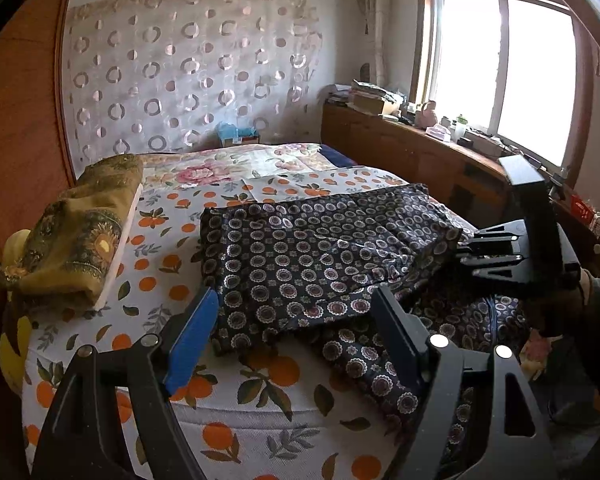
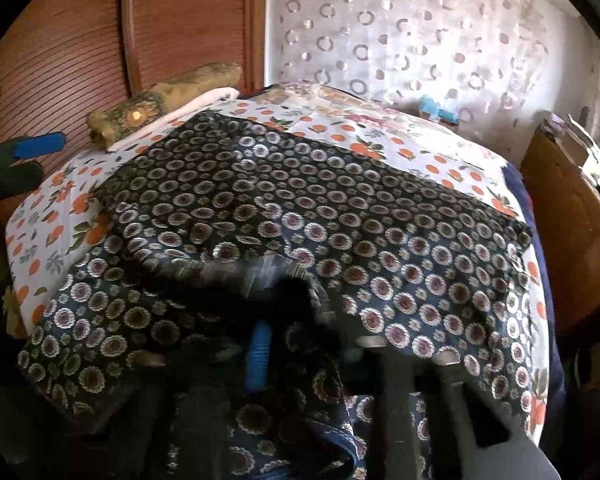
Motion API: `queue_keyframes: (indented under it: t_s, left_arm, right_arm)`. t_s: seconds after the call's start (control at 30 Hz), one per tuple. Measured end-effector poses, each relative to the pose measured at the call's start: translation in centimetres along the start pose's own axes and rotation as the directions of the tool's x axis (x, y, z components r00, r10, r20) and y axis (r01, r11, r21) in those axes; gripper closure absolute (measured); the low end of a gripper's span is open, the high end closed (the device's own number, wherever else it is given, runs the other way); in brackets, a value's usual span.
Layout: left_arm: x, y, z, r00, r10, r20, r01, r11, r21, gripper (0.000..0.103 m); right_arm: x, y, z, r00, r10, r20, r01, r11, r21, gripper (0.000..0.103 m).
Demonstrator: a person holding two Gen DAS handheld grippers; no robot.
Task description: Fold small clothes
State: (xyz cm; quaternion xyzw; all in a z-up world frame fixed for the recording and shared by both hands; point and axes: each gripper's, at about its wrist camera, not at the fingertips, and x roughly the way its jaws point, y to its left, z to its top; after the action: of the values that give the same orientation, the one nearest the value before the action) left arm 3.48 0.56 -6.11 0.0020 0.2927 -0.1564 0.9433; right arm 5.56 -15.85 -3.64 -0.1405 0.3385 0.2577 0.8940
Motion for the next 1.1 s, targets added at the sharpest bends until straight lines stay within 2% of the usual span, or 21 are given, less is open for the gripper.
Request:
queue_keyframes:
  t_s: [0.1, 0.23, 0.37, 0.5, 0.7, 0.9, 1.1]
  left_arm:
    - [-0.1, 0.1, 0.1, 1.000, 0.001, 0.003, -0.001, 1.000, -0.006, 0.024]
    - [-0.3, 0.2, 0.3, 1.000, 0.001, 0.013, -0.001, 1.000, -0.013, 0.024]
    - [-0.5, 0.0, 0.4, 1.000, -0.002, 0.021, 0.002, 1.000, -0.012, 0.024]
    - [-0.6, -0.2, 0.4, 1.000, -0.008, 0.023, 0.008, 1.000, -0.009, 0.024]
    - [-0.3, -0.6, 0.4, 1.000, -0.020, 0.018, 0.020, 1.000, -0.005, 0.024]
    - [-0.1, -1.1, 0.4, 1.000, -0.025, 0.014, 0.025, 1.000, -0.001, 0.024]
    - [0.1, -1.6, 0.4, 0.999, -0.034, 0.013, 0.034, 0.999, 0.007, 0.024]
  right_arm:
    - [-1.2, -0.1, 0.3, 0.998, 0.051, 0.047, -0.052, 0.998, 0.024, 0.098]
    - [-3.4, -0.1, 0.6, 0.991, 0.062, 0.122, -0.068, 0.997, 0.042, 0.099]
    - [-5.8, -0.6, 0.4, 0.983, 0.051, 0.178, -0.064, 0.996, 0.064, 0.099]
    - [-8.0, -1.8, -1.2, 0.978, 0.006, 0.207, -0.027, 0.995, 0.100, 0.099]
    - [-9.3, -4.0, -4.9, 0.984, -0.088, 0.154, 0.060, 0.983, 0.176, 0.099]
    - [-11.5, -5.9, -8.1, 0.978, -0.172, 0.117, 0.138, 0.957, 0.254, 0.099]
    - [-11.7, -6.7, -9.5, 0.977, -0.207, 0.043, 0.188, 0.944, 0.273, 0.099]
